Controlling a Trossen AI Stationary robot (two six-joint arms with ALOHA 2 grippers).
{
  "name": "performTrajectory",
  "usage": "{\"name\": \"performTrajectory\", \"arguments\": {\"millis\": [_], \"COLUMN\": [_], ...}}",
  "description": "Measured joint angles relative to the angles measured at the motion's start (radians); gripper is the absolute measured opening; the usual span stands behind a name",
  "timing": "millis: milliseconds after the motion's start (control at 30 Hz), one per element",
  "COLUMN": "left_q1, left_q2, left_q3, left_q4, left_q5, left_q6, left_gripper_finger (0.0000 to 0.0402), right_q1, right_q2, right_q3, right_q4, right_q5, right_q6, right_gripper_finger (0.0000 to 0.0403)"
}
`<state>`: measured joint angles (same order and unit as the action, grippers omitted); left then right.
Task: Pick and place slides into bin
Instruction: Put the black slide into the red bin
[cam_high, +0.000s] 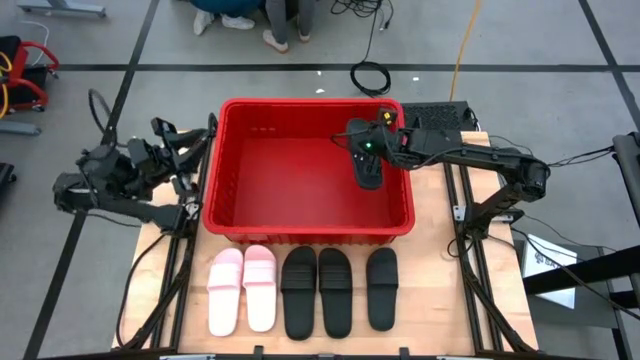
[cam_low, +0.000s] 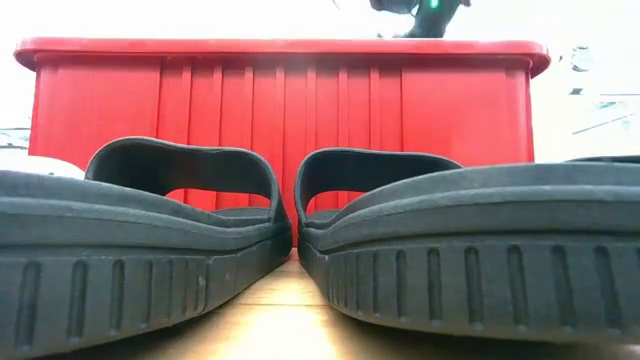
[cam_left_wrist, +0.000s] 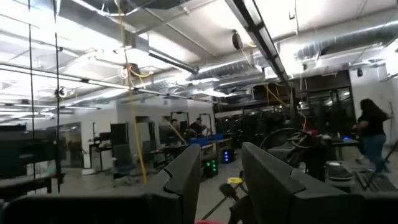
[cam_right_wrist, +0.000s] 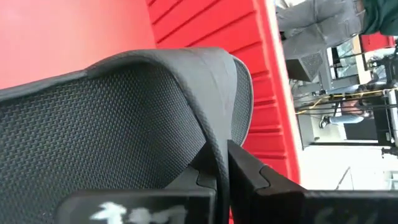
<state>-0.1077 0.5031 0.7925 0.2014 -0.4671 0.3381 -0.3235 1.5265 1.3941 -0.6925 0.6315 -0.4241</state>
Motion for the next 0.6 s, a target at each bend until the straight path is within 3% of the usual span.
{"name": "performTrajectory", "arguments": {"millis": [200, 600], "left_q1": [0.158, 0.513], "left_q2": [0.061, 0.182], "left_q3": [0.000, 0.000], "left_q4": [-0.007, 0.017], "left_q5": [0.110, 0.455], "left_q6": [-0.101, -0.313], "left_gripper_finger": [0.0127, 0.0127], "right_q1": [-0.022, -0.050], "right_q2": [-0.001, 0.014], "right_q3": [-0.071, -0.175], "right_q4": [0.079, 0.197], "right_q5": [0.024, 0.045], "right_q6": [-0.027, -0.062], "right_gripper_finger": [0.0004, 0.0004]}}
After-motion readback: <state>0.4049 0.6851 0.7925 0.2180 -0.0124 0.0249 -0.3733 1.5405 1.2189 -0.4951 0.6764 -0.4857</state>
